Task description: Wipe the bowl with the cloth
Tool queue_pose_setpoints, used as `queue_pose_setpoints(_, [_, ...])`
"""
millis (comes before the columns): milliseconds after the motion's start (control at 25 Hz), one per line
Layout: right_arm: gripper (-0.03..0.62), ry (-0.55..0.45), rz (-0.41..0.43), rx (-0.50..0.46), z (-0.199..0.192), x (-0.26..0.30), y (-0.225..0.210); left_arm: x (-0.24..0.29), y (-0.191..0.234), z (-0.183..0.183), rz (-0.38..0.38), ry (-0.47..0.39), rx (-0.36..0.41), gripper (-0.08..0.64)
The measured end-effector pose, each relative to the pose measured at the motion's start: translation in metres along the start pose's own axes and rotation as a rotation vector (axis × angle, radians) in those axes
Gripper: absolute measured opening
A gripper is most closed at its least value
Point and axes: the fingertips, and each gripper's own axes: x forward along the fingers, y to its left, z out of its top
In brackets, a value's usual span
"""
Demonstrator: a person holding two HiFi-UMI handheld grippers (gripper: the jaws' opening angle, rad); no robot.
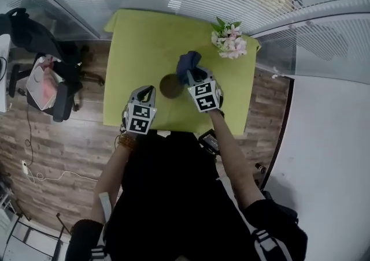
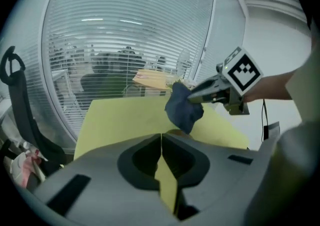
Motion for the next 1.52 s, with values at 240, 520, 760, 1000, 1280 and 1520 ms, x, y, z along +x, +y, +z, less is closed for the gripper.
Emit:
queue_pose_setpoints(240, [0.067,0.121,-0.057,-0.595,-0.009,0.019,0.026,0.025,0.01,-0.003,-0.089,0.04,0.058,0.012])
queue_pose_setpoints(520, [0.075,0.268,0.118,-0.66,-0.076,0.056,0.096,0.048,0.018,-0.027,-0.158,0.117,0.036,0.014])
queue_pose_setpoints(760, [0.175,0.192,0.38,-0.566,-0.066,0.016,0.104,0.064,-0.004,-0.041,-0.268,0.187,-0.014,0.015])
queue_pose_setpoints(1000, [0.175,0.087,0.42,-0.199,-0.031,0.021,0.051,0.08,-0.016,-0.057,-0.312,0.255,-0.083,0.043])
queue_pose_setpoints(1280, [0.198,0.243,0.575,-0.345,-0.055,0.061,0.072,0.096,-0.018,-0.065,-0.312,0.313,-0.161,0.12])
queue_pose_setpoints(1520, [0.219,0.319,0.523,-0.484,-0.072,0.092,0.086,0.105,-0.017,-0.073,-0.301,0.346,-0.164,0.12])
